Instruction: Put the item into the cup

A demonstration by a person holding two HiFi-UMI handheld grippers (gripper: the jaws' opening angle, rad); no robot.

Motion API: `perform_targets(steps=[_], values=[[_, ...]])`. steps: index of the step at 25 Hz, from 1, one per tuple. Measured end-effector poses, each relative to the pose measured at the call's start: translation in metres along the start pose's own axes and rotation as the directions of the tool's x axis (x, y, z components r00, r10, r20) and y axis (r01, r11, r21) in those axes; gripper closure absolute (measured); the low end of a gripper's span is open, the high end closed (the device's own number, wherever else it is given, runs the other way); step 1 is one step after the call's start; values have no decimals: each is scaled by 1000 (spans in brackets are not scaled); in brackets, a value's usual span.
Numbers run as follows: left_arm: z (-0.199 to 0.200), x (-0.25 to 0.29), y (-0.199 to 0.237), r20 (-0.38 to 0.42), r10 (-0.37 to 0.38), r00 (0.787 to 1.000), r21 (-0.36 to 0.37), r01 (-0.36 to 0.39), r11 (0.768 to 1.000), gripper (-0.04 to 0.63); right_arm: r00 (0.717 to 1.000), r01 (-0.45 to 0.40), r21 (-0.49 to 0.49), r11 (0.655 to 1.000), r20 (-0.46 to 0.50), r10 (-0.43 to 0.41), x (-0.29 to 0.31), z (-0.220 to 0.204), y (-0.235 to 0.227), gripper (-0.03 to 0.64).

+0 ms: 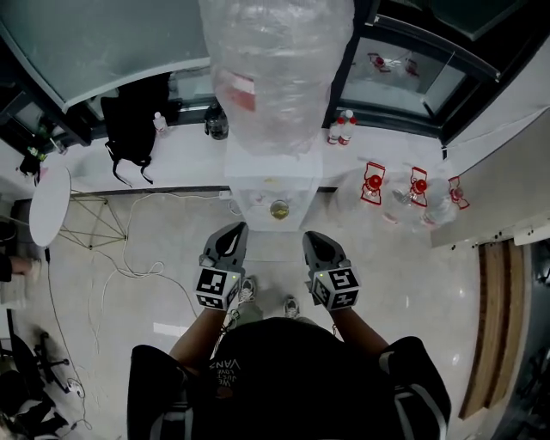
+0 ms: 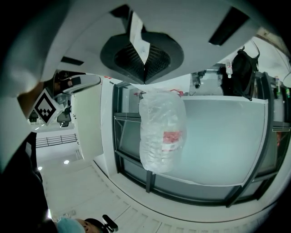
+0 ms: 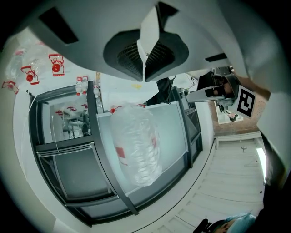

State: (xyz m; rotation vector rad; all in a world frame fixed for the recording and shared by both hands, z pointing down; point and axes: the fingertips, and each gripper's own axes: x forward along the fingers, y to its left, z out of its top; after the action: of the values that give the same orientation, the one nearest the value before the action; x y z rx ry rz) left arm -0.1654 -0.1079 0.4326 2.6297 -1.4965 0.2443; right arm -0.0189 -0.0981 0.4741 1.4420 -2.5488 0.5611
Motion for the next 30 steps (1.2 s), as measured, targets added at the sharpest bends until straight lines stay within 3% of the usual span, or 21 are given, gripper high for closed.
perform_targets(steps=[6, 10, 21, 26, 30], values=[[19, -22, -6, 27, 36, 999, -14, -36, 999, 577, 1000, -10, -20, 1000, -19, 9, -12, 13, 7, 571], [31, -33, -11, 49, 64, 997, -24, -63, 998, 577, 999, -39, -16, 999, 30, 40, -13, 22, 10, 571], [47, -49, -15, 102, 124, 987, -42, -120, 992, 577, 998, -41, -37, 998, 42, 43, -19, 31, 9, 571], [47, -53, -14, 95, 144, 985, -61, -139, 988, 577, 998, -28, -36, 999, 50, 29, -22, 33, 6, 571], [41, -51, -15, 92, 135, 987, -34, -132, 991, 577, 998, -24, -28, 999, 51, 26, -22, 34, 6, 571]])
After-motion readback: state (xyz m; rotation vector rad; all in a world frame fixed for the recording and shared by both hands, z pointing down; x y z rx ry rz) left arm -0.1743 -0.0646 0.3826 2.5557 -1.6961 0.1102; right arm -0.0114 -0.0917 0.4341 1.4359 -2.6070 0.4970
